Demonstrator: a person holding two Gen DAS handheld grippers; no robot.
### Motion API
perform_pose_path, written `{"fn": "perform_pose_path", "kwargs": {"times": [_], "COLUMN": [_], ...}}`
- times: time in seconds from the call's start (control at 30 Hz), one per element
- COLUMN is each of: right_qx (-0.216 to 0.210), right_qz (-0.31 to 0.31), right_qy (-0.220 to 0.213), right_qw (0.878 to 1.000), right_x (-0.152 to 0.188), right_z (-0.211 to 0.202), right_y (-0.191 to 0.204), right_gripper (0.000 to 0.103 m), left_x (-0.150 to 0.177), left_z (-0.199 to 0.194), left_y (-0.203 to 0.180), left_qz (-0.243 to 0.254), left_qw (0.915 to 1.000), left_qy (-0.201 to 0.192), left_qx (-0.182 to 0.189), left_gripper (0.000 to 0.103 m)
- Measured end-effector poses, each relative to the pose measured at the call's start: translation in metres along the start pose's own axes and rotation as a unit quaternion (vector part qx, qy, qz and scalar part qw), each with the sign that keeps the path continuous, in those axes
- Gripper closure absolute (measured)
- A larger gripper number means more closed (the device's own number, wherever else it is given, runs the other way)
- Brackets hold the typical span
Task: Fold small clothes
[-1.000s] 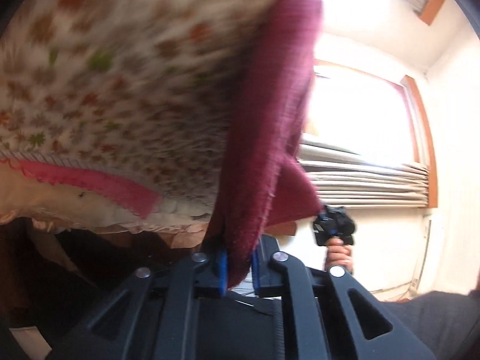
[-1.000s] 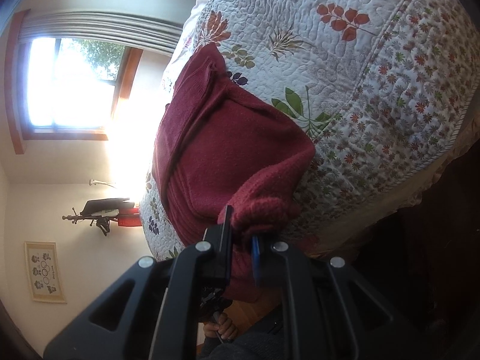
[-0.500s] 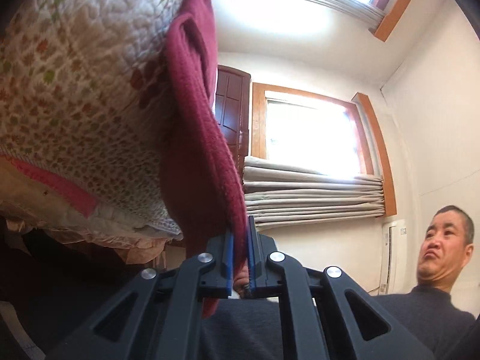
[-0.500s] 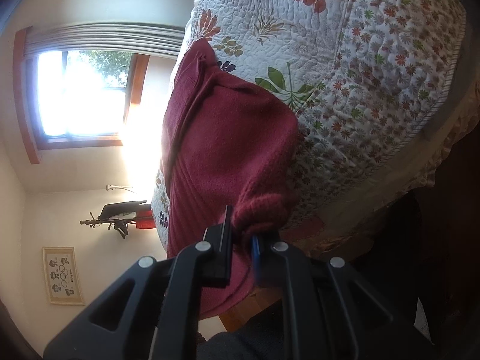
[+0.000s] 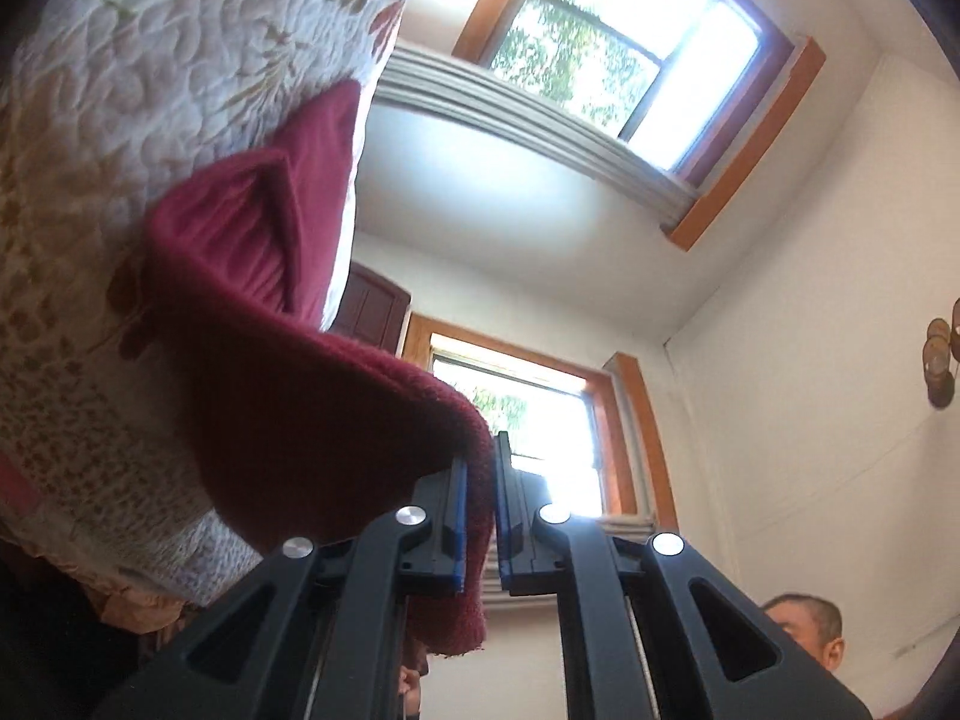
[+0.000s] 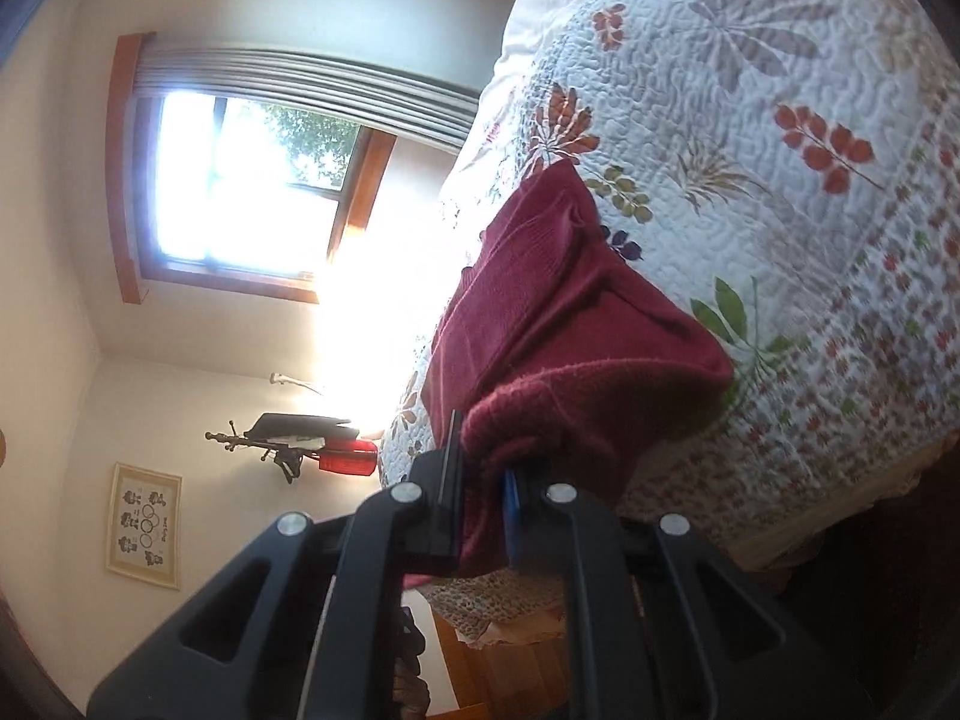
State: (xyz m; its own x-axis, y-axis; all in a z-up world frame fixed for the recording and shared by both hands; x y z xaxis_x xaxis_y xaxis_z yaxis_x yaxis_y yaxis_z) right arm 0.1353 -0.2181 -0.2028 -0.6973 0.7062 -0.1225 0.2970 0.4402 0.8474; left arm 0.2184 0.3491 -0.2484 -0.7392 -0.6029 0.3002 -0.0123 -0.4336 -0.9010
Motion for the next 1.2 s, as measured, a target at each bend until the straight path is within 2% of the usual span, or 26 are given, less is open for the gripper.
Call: {"fn": "perform_pose_path", "kwargs": {"times": [0.13, 0.3, 0.33, 0.4, 0.43, 0.57, 0.67, 0.77, 0.87, 0.9, 0.93, 0.97, 1.0, 1.03, 1.07, 1.1, 1.13, 1.17, 1.2], "right_qx": [0.033, 0.082, 0.089, 0.11, 0.11, 0.085, 0.095, 0.108, 0.123, 0.132, 0.145, 0.159, 0.17, 0.179, 0.184, 0.188, 0.195, 0.201, 0.204], "right_qz": [-0.021, -0.033, -0.031, -0.026, -0.029, -0.051, -0.079, -0.116, -0.165, -0.199, -0.237, -0.279, -0.32, -0.357, -0.389, -0.42, -0.446, -0.47, -0.491], "right_qy": [0.024, 0.053, 0.061, 0.069, 0.068, 0.042, 0.033, 0.04, 0.061, 0.069, 0.077, 0.085, 0.096, 0.109, 0.12, 0.128, 0.133, 0.138, 0.143], "right_qw": [0.999, 0.995, 0.994, 0.991, 0.991, 0.994, 0.992, 0.987, 0.977, 0.969, 0.958, 0.943, 0.927, 0.91, 0.895, 0.879, 0.863, 0.848, 0.834], "right_x": [-0.039, -0.074, -0.079, -0.088, -0.091, -0.113, -0.13, -0.137, -0.132, -0.126, -0.119, -0.111, -0.102, -0.093, -0.085, -0.078, -0.073, -0.068, -0.063], "right_z": [0.049, 0.115, 0.126, 0.14, 0.142, 0.124, 0.108, 0.097, 0.098, 0.1, 0.104, 0.108, 0.113, 0.119, 0.124, 0.129, 0.134, 0.139, 0.144], "right_y": [0.01, 0.006, 0.004, -0.001, 0.0, 0.016, 0.019, 0.01, -0.005, -0.008, -0.011, -0.014, -0.017, -0.021, -0.024, -0.027, -0.029, -0.03, -0.03], "right_gripper": [0.094, 0.094, 0.089, 0.085, 0.085, 0.078, 0.078, 0.075, 0.066, 0.057, 0.049, 0.047, 0.044, 0.042, 0.042, 0.04, 0.039, 0.039, 0.039], "left_x": [-0.044, -0.094, -0.101, -0.111, -0.112, -0.111, -0.107, -0.099, -0.096, -0.097, -0.098, -0.1, -0.102, -0.102, -0.103, -0.105, -0.107, -0.105, -0.1], "left_z": [0.032, 0.054, 0.055, 0.054, 0.055, 0.072, 0.084, 0.089, 0.078, 0.073, 0.067, 0.064, 0.061, 0.056, 0.052, 0.05, 0.049, 0.046, 0.043], "left_y": [0.007, 0.038, 0.045, 0.055, 0.053, 0.022, 0.002, -0.015, -0.022, -0.022, -0.023, -0.024, -0.026, -0.025, -0.026, -0.024, -0.023, -0.022, -0.019], "left_qz": [-0.002, -0.007, -0.014, -0.042, -0.04, 0.0, 0.04, 0.096, 0.125, 0.124, 0.123, 0.126, 0.135, 0.149, 0.171, 0.194, 0.22, 0.256, 0.297], "left_qw": [0.9991, 0.9937, 0.9918, 0.9889, 0.9883, 0.9919, 0.9897, 0.9798, 0.9695, 0.9676, 0.9665, 0.9639, 0.9576, 0.9462, 0.9273, 0.9049, 0.8745, 0.8281, 0.7719], "left_qy": [-0.035, -0.073, -0.083, -0.098, -0.098, -0.072, -0.035, 0.001, -0.002, -0.01, -0.018, -0.026, -0.033, -0.037, -0.035, -0.027, -0.012, 0.014, 0.048], "left_qx": [-0.025, -0.085, -0.096, -0.104, -0.11, -0.104, -0.133, -0.175, -0.211, -0.22, -0.225, -0.233, -0.252, -0.285, -0.331, -0.378, -0.432, -0.499, -0.56], "left_gripper": [0.096, 0.096, 0.096, 0.09, 0.083, 0.049, 0.035, 0.031, 0.024, 0.024, 0.024, 0.024, 0.023, 0.023, 0.023, 0.023, 0.023, 0.023, 0.023]}}
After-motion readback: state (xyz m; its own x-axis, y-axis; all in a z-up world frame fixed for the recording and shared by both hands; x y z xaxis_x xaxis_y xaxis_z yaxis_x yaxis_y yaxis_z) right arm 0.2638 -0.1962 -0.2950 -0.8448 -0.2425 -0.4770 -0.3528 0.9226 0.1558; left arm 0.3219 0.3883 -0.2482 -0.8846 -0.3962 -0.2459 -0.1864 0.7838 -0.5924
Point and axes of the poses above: each gripper's, at about its wrist camera, not at the fingertips, and z roughly the way its jaws point, y to its left, x to its underside, the point moved 6 cm from there along z, roughly the way its jaws point, and after that the axes turned 4 degrees about x, right-handed, at the moved point
